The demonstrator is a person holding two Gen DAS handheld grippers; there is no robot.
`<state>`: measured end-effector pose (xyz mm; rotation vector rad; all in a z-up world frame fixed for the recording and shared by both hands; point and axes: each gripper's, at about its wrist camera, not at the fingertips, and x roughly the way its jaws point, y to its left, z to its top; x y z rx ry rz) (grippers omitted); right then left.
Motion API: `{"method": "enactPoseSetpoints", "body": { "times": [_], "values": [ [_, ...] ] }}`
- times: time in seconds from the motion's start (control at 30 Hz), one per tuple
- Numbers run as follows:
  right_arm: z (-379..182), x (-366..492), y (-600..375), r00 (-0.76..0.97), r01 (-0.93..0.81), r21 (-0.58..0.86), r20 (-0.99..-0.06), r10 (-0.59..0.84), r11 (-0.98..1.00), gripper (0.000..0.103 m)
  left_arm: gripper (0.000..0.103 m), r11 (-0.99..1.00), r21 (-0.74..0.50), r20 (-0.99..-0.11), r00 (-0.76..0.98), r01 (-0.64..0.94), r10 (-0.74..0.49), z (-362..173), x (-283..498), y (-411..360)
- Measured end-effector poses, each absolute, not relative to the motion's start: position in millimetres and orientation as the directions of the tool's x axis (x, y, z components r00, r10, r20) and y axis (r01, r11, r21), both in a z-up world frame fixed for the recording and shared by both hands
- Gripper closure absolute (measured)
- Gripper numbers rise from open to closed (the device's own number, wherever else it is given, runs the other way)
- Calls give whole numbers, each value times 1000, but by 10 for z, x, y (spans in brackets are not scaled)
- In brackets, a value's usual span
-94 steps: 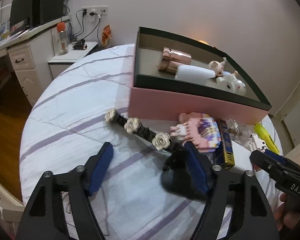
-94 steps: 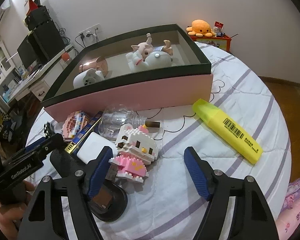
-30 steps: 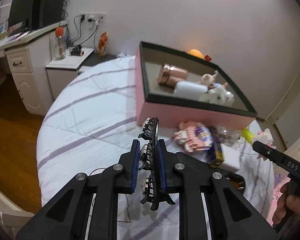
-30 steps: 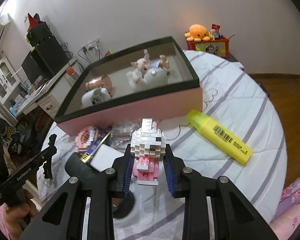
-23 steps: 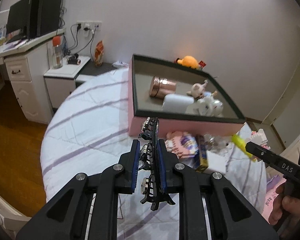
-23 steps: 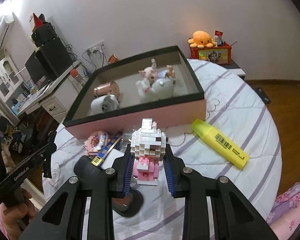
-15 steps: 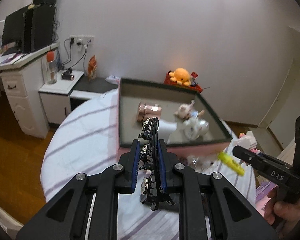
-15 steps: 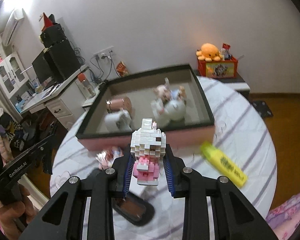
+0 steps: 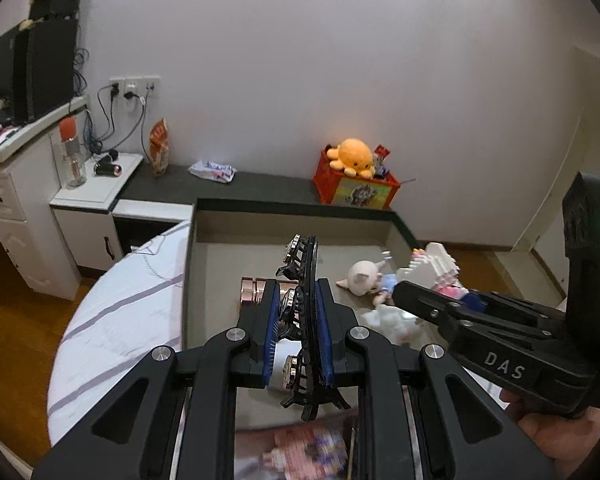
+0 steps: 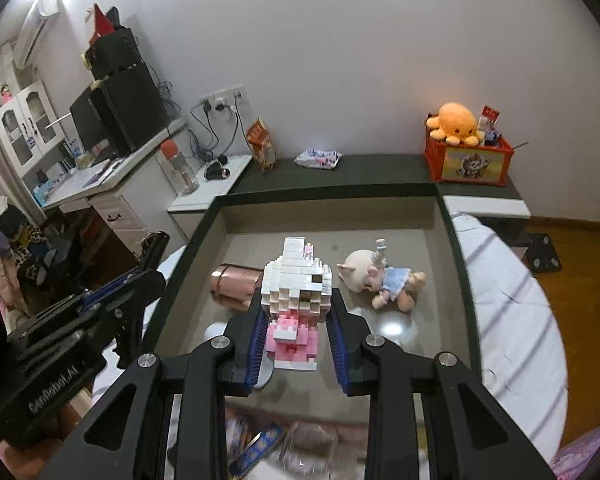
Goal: Organize rigid objects
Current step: 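Carry the hair clip and kitty into the pink box and release both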
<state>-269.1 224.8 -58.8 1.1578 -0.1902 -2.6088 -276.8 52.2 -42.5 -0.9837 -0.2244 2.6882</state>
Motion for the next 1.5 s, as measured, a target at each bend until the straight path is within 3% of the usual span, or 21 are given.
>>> {"method": "enactPoseSetpoints", "body": {
  "times": [0.37, 0.4, 0.47, 0.53, 0.57, 0.6, 0.7, 0.77, 0.8, 0.83, 1.17, 1.5],
  "values": [
    [-1046, -3076, 2222, -547, 177, 209, -792, -272, -962, 73, 84, -959, -219, -716, -638, -178, 282, -972, -3176, 586],
    [-1059, -3076, 2209, -546, 179, 200, -794, -267, -963, 67, 83, -961, -215, -722, -634, -176, 278, -973, -3179, 589],
    [-1055, -3065, 2208, -553, 166, 184, -796, -246, -969, 47, 69, -967, -191, -733, -630, -170, 255, -962, -3168, 590],
    [-1043, -3039, 2266, -561, 143, 179, -796, -228, -973, 35, 43, -975, -164, -733, -643, -147, 220, -932, -3144, 536],
    [-1032, -3023, 2315, -565, 135, 191, -792, -234, -972, 25, 36, -976, -168, -726, -653, -137, 217, -907, -3111, 473],
    [-1019, -3010, 2349, -568, 127, 198, -789, -235, -972, 17, 17, -976, -177, -720, -659, -131, 219, -880, -3089, 431],
    [-925, -2870, 2433, -594, 122, 231, -763, -257, -965, 16, 3, -963, -222, -693, -670, -154, 267, -774, -2951, 368],
    [-845, -2758, 2490, -618, 111, 248, -741, -263, -962, 12, 1, -971, -188, -672, -702, -147, 236, -661, -2792, 382],
    [-809, -2706, 2505, -630, 108, 255, -730, -265, -961, 1, 1, -971, -182, -656, -717, -154, 237, -587, -2681, 387],
    [-762, -2629, 2529, -643, 112, 267, -715, -275, -957, 0, 1, -971, -181, -651, -721, -154, 235, -558, -2654, 395],
    [-371, -1789, 2629, -717, 98, 261, -651, -250, -960, 0, 0, -993, -103, -602, -791, -60, 110, -146, -1786, 328],
    [0, -966, 2635, -783, 105, 262, -572, -242, -959, 0, 0, -994, -88, -566, -818, -66, 105, 95, -1093, 426]
  ]
}}
